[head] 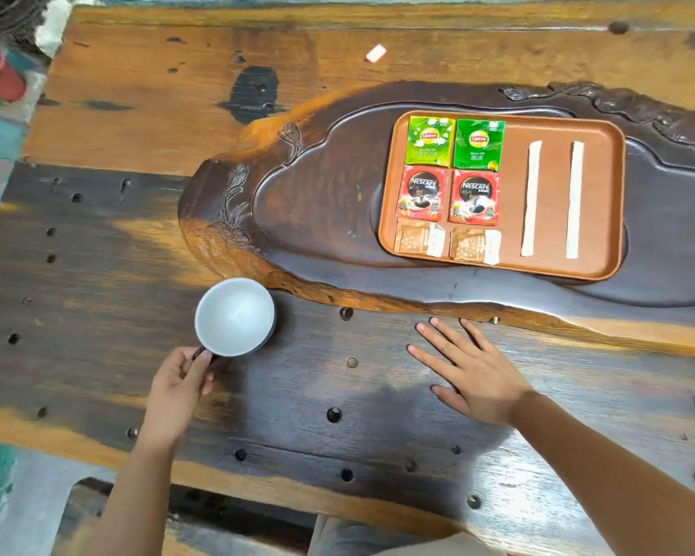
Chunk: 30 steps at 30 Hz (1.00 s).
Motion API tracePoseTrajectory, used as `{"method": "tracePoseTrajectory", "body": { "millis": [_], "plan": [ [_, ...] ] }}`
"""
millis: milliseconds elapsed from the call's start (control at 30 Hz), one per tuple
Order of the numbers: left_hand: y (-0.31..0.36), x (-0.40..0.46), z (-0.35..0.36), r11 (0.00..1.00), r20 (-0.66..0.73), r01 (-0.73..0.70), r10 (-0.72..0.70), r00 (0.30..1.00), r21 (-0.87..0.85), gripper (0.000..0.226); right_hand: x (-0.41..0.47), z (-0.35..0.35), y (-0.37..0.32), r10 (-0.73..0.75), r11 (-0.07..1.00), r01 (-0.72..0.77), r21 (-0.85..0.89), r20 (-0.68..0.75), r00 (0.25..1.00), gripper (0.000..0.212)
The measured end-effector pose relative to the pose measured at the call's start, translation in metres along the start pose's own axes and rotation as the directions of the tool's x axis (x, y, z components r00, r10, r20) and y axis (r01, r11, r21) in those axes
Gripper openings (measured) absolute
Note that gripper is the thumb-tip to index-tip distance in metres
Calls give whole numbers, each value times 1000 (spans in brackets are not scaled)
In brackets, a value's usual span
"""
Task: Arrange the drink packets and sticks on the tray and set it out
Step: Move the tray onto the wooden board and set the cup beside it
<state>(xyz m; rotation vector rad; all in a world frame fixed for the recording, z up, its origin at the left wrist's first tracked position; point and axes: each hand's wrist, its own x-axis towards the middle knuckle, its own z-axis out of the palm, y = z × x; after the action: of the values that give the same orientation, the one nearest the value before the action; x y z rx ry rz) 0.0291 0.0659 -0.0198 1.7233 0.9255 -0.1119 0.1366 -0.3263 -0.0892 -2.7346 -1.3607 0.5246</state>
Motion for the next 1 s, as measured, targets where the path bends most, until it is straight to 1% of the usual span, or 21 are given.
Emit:
{"method": "tracePoseTrajectory", "body": {
  "millis": [133, 233, 300, 367, 500, 567, 633, 733, 867, 1000],
  "plan": [
    [25, 10, -9, 997, 36, -50, 52, 998, -60, 21, 0, 1, 0, -1, 1000, 1, -2, -1, 1000, 62],
    [65, 35, -10, 988, 122, -142, 148, 981, -53, 26, 0, 2, 0, 2, 1000, -1, 1, -2, 1000, 62],
    [94, 56, 0, 980, 200, -198, 194, 960, -2, 27, 0, 2, 0, -1, 1000, 1, -4, 0, 1000, 63],
    [119, 75, 19, 975, 274, -218, 195, 942, 54, 26, 1, 1, 0, -4, 1000, 4, -9, -2, 1000, 63],
    [151, 106, 63, 973, 428, -220, 169, 888, 71, 23, 0, 1, -1, -4, 1000, 4, 4, -20, 1000, 63],
    [161, 119, 79, 961, 480, -250, 164, 862, 120, 22, 0, 1, -1, -7, 1000, 7, 6, -33, 999, 63],
    [169, 130, 90, 949, 511, -277, 163, 844, 153, 21, 0, 2, -1, -9, 1000, 9, 9, -40, 999, 63],
    [176, 140, 103, 944, 540, -280, 148, 828, 171, 23, 0, 3, 0, -12, 1000, 12, 9, -44, 999, 63],
    [181, 147, 110, 942, 553, -291, 155, 819, 167, 23, 0, 3, 0, -11, 1000, 12, 25, -49, 999, 63],
    [181, 152, 110, 934, 536, -320, 190, 823, 161, 22, 1, 3, 0, -11, 1000, 12, 26, -47, 999, 64]
  ]
}}
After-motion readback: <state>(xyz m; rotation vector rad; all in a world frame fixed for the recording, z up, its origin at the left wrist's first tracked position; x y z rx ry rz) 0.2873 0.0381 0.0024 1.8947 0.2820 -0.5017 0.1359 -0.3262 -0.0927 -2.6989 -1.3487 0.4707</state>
